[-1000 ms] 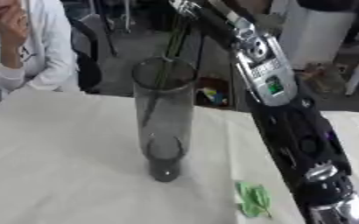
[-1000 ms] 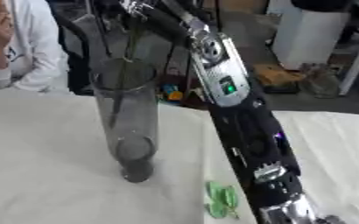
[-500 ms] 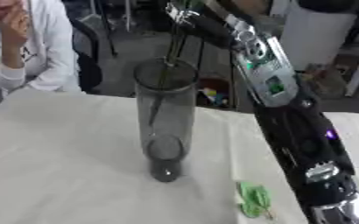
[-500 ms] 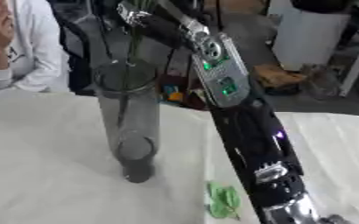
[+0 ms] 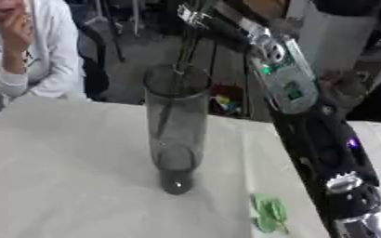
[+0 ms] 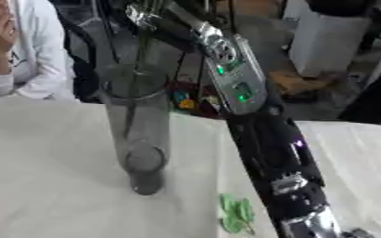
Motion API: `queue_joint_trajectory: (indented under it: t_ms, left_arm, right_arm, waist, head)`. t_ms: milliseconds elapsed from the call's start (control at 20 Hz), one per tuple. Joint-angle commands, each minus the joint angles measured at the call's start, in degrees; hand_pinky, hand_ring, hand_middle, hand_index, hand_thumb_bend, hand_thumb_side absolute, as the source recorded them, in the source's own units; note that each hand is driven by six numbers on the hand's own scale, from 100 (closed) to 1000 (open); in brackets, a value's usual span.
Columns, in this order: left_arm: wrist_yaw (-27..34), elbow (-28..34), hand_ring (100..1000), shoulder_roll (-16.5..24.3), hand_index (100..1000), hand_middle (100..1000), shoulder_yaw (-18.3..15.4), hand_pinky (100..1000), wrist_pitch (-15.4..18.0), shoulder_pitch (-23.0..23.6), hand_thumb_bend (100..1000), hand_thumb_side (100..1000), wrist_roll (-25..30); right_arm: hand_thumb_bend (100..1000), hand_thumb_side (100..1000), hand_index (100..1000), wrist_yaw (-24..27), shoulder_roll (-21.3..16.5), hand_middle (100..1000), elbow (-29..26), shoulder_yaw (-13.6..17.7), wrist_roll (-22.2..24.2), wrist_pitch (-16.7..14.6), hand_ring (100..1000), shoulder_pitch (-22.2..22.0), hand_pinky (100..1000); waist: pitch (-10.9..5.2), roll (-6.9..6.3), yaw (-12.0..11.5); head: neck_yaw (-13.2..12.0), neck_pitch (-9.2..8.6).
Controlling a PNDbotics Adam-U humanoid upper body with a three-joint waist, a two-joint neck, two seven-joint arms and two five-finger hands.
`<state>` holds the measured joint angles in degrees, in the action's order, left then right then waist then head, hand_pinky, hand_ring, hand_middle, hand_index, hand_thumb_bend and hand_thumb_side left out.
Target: Arrange flowers into the vase.
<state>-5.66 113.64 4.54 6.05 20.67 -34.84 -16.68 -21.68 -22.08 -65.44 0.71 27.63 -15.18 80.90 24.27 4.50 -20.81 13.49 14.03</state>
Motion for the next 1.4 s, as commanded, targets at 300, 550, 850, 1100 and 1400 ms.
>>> queue_joint_trajectory:
  t_ms: [300,550,850,1100,1400]
  left_arm:
    - [0.05,0.96,863,0.69,954,880,-0.47,793,0.04,-0.43,100,1000,0.2]
    - [0.03,0.96,863,0.69,954,880,-0.53,793,0.0,-0.36,100,1000,0.15]
    - [-0.02,0.96,863,0.69,954,879,-0.58,793,-0.03,-0.23,100,1000,0.09]
    - [0.0,0.96,863,0.71,954,879,-0.56,793,-0.07,-0.11,100,1000,0.13]
    - [0.06,0.96,863,0.66,954,878,-0.55,793,-0.05,-0.14,100,1000,0.2]
  right_arm:
    - [100,994,663,-1.41,-1.65,573,0.17,-0.27,3.81,-0.07,663,1.62,541]
    - [100,981,681,-2.97,-1.82,596,0.26,-0.26,5.72,-0.94,686,1.59,563]
    - [100,971,718,-4.4,-2.37,624,-0.03,-0.35,5.0,-2.93,707,1.22,600]
    - [100,995,766,-5.67,-2.58,668,0.03,-0.81,5.92,-3.92,754,1.32,631]
    - [100,1000,844,-6.4,-2.51,742,0.06,-1.34,9.69,-4.74,814,0.97,667]
  waist:
    - [-2.04,-0.4,0.12]
    - [-2.24,-0.42,0.28]
    - [-2.38,-0.45,0.44]
    - [-2.55,-0.48,0.59]
    - [-2.68,-0.48,0.62]
  head:
    - [-0.22,0.25]
    - [-0.33,0.4]
    - [-0.48,0.47]
    - [-0.54,0.64]
    - [-0.59,0.71]
